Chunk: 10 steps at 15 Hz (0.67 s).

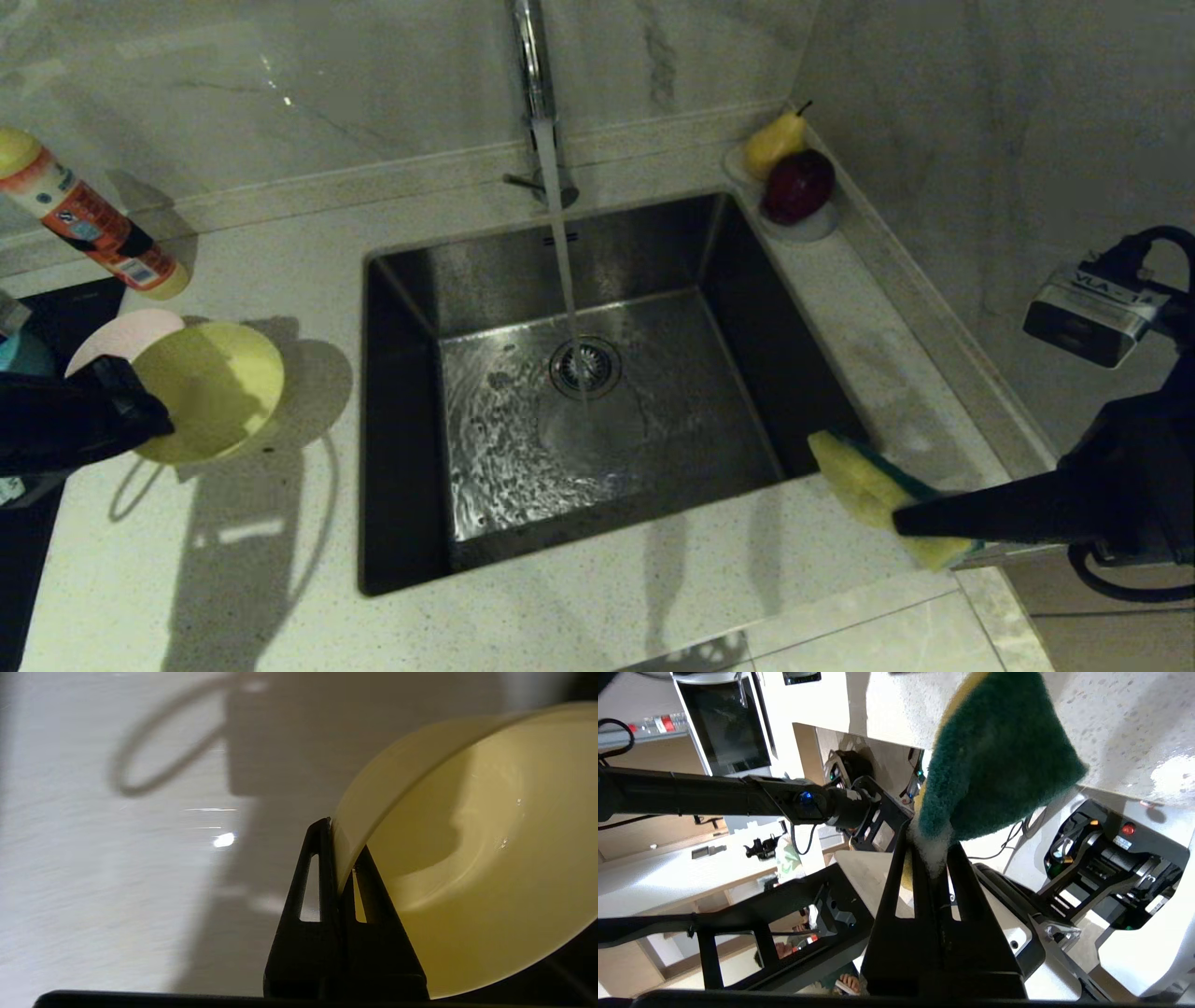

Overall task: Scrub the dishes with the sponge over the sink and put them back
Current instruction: Wash the bowl

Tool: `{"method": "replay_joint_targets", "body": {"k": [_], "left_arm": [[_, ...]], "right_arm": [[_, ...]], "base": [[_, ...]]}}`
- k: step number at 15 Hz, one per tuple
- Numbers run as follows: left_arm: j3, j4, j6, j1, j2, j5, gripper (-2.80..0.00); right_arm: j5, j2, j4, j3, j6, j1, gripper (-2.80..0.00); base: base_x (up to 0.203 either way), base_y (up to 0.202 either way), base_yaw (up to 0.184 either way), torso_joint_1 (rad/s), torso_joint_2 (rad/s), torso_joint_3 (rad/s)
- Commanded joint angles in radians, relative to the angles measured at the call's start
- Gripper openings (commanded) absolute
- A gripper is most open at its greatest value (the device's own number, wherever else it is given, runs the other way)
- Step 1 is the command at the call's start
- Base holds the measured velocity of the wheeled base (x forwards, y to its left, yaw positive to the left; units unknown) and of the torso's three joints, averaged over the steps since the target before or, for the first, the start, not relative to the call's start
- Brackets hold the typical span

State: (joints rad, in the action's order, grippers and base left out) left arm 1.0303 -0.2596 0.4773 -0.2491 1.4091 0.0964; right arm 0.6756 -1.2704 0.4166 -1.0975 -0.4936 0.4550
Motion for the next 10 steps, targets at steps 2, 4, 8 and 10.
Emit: {"method": "replay_joint_targets", "body": {"k": [2,4,8,10], "left_arm": [[0.08,0.002,0.042,0.163,-0.023,0.011,-2.8],[0.147,0.008,0.103,0.269,0.039,-0.008,-2.8],[0.239,0.031,0.138,0.482,0.193,-0.211,-2.8],[0.277,0.061,0.144,0.576,0.256,-0.254,-2.8]], "right_arm": [[0.004,0.018,0.002,0.008,-0.002,0.001,-2.8],[0.004,0.027,0.002,0.013,-0.002,0.001,-2.8],[0.007,0.045,0.002,0.031,0.004,0.008,-2.8],[0.007,0.052,0.002,0.036,0.012,0.013,-2.8]], "base": [[0.0,0.0,0.0,0.0,0.0,0.0],[0.0,0.0,0.0,0.0,0.0,0.0],[0.0,0.0,0.0,0.0,0.0,0.0],[0.0,0.0,0.0,0.0,0.0,0.0]]}}
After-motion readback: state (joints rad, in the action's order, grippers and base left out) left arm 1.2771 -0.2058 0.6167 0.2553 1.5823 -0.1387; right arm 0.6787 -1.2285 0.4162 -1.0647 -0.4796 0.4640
